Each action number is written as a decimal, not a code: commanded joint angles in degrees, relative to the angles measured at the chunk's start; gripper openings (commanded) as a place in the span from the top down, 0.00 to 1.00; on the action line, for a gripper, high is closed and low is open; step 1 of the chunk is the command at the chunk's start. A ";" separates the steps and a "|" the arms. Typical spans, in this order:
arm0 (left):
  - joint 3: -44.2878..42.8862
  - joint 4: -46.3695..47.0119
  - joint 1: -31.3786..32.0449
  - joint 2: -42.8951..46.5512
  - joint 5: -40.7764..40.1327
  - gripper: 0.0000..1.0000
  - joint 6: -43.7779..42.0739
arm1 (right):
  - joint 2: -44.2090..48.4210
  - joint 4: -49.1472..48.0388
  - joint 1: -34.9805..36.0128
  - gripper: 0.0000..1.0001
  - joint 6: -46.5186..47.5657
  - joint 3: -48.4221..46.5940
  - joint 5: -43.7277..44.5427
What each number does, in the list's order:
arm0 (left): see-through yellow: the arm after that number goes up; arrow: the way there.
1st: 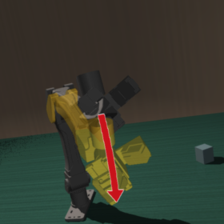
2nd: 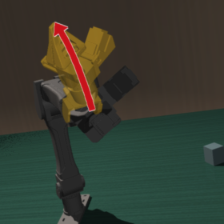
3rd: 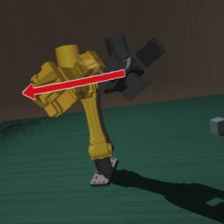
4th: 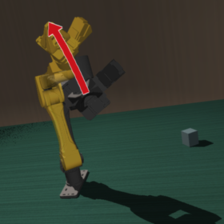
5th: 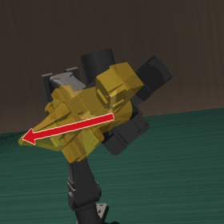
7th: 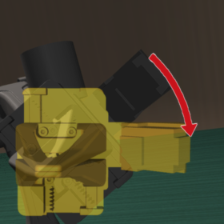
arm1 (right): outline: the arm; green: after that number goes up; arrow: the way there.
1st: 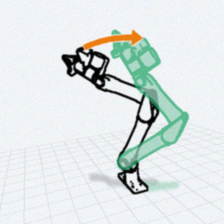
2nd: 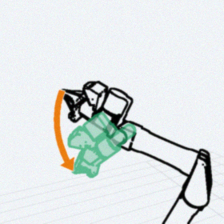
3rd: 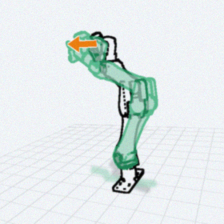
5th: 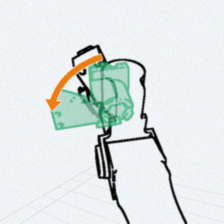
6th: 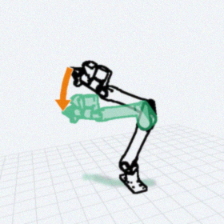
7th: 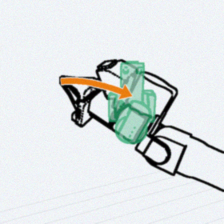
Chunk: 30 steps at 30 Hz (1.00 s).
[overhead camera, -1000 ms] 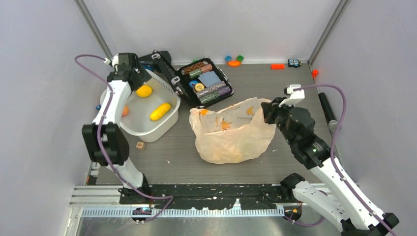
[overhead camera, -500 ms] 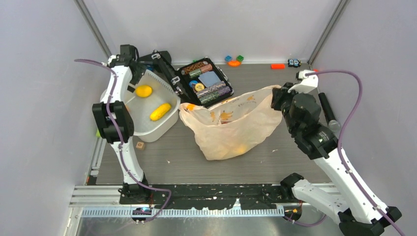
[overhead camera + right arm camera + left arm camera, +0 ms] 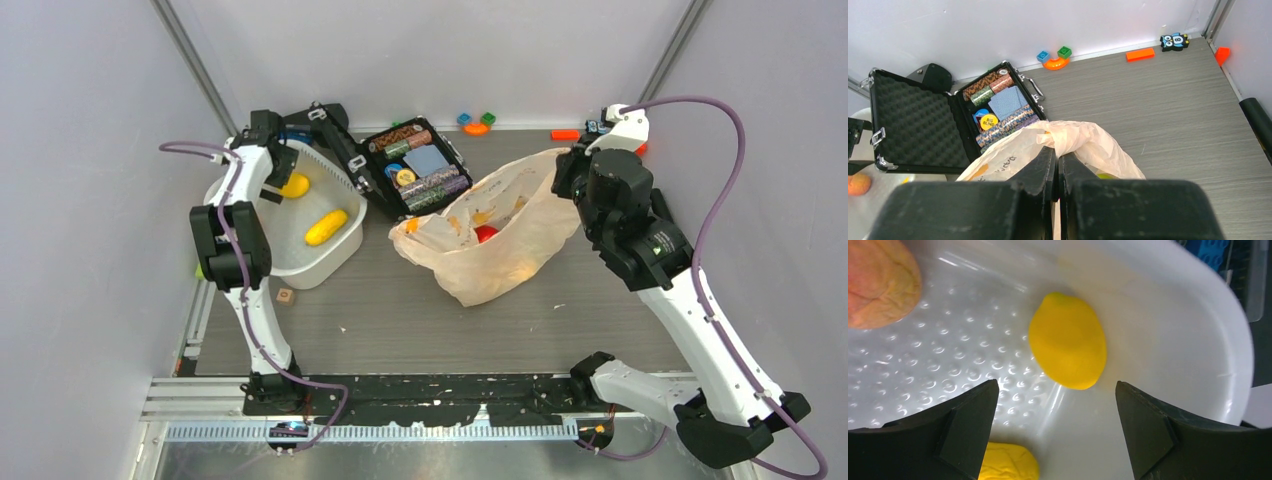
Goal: Place the fake fruits into the plastic bag and tie a complex knot
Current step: Pick up the fake fruit from the bin.
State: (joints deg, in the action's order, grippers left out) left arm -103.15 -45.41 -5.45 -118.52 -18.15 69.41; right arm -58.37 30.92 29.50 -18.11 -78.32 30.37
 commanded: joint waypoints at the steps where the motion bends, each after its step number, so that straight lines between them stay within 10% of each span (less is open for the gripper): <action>1: -0.03 6.36 -1.12 -1.68 -1.21 0.10 2.67 | 0.01 0.56 -0.23 0.95 -0.24 -2.79 0.77; 22: -1.23 5.86 -1.89 -8.22 1.59 0.10 8.92 | -0.64 4.16 -0.31 0.95 -3.91 -3.14 1.59; 30: 1.11 8.00 -1.91 -6.62 0.71 0.59 8.29 | -0.87 5.03 -0.34 0.95 -3.68 -3.75 1.78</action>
State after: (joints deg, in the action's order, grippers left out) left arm -103.35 -38.87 -6.76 -125.40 -17.21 77.19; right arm -59.18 36.18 29.43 -21.30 -79.29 30.81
